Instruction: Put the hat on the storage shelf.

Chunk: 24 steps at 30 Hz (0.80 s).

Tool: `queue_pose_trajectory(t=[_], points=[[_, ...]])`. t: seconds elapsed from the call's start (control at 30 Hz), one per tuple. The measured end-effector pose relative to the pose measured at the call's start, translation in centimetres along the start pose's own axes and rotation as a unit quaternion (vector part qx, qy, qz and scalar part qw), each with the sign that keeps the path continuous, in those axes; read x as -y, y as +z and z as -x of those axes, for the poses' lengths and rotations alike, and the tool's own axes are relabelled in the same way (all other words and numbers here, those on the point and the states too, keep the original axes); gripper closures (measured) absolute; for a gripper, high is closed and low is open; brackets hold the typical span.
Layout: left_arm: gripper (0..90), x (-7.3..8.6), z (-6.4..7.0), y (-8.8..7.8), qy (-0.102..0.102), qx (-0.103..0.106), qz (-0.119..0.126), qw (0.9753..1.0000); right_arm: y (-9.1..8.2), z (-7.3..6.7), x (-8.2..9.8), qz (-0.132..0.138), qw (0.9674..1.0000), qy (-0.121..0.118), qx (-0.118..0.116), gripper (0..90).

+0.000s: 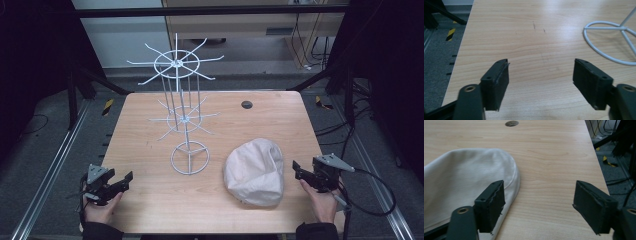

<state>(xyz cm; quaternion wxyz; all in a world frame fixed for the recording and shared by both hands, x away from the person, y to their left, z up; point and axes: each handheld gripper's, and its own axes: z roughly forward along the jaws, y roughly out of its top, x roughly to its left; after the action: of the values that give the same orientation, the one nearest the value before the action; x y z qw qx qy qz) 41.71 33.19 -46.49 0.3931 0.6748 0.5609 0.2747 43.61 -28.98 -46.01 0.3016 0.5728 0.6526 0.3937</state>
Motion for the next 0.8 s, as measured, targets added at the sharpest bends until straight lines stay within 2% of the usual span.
queue_pose_trajectory(t=[0.07, 0.13, 0.17, 0.23, 0.43, 0.53, 0.57, 0.67, 0.73, 0.8], points=[[33.3, 0.0, 0.1, -0.3, 0.001, 0.0, 0.004, 1.0, -0.6, -0.7, -0.3, -0.001, 0.9997, -0.026, 0.004, 30.6], [34.8, 0.0, 0.2, -0.4, 0.002, 0.001, 0.005, 1.0, -0.9, -1.0, -0.5, -0.001, 0.9995, -0.031, 0.002, 33.3], [38.0, -0.1, 0.2, -0.6, 0.003, 0.0, 0.006, 1.0, -1.4, -1.6, -0.8, 0.001, 0.9994, -0.033, -0.01, 38.0], [41.2, -0.1, 0.3, -0.7, 0.002, 0.001, 0.003, 1.0, -1.9, -1.9, -1.1, -0.001, 0.9993, -0.033, -0.017, 42.3], [49.2, -0.1, 0.2, -0.8, -0.003, 0.005, -0.002, 1.0, -3.2, -2.3, -1.5, -0.006, 0.9986, -0.036, -0.037, 60.8], [52.3, -0.1, 0.2, -0.8, -0.006, 0.008, -0.005, 0.9999, -3.6, -2.4, -1.3, -0.006, 0.9981, -0.039, -0.047, 65.5], [56.8, -0.1, 0.3, -0.7, -0.006, 0.011, -0.009, 0.9999, -3.9, -2.7, -1.0, -0.015, 0.997, -0.049, -0.058, 71.7], [59.8, -0.1, 0.4, -0.7, -0.005, 0.015, -0.015, 0.9998, -4.0, -2.9, -0.6, -0.023, 0.9963, -0.053, -0.064, 75.4], [64.2, -0.1, 0.4, -0.7, -0.001, 0.013, -0.019, 0.9997, -4.3, -3.0, 0.0, -0.034, 0.9945, -0.057, -0.081, 82.9], [66.7, -0.1, 0.5, -0.7, 0.0, 0.012, -0.022, 0.9997, -4.4, -3.1, 0.1, -0.036, 0.994, -0.06, -0.084, 84.1]])
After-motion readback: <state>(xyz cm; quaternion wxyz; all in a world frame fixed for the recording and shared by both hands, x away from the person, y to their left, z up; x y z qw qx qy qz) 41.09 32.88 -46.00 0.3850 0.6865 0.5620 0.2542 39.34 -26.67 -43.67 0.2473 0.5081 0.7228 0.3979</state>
